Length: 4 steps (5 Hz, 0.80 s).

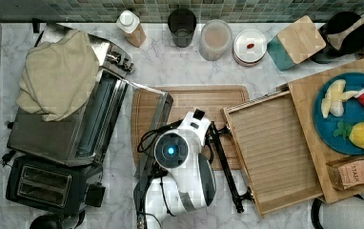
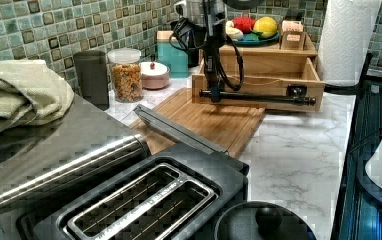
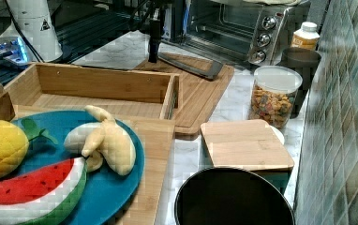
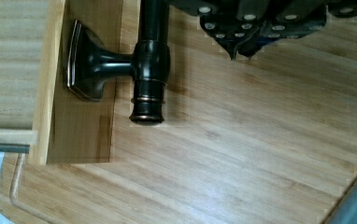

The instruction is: Close the drawer.

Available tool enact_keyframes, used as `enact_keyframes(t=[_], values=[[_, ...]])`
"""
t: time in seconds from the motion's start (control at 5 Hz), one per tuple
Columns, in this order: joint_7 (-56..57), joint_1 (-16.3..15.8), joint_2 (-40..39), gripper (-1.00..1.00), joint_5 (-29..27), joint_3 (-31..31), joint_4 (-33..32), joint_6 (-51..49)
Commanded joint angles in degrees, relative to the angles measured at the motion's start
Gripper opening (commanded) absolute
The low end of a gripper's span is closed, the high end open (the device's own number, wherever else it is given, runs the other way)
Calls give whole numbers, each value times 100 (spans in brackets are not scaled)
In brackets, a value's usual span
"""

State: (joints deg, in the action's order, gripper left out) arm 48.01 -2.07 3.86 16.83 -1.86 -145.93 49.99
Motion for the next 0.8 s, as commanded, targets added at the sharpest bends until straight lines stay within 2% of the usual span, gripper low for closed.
enact_keyframes(t=[0.2,0.4,0.8], values=[[205,101,488,-100,-16,194,-789,392],[133,174,451,-100,123,227,-940,525],[357,461,937,-100,579,403,-1389,474]])
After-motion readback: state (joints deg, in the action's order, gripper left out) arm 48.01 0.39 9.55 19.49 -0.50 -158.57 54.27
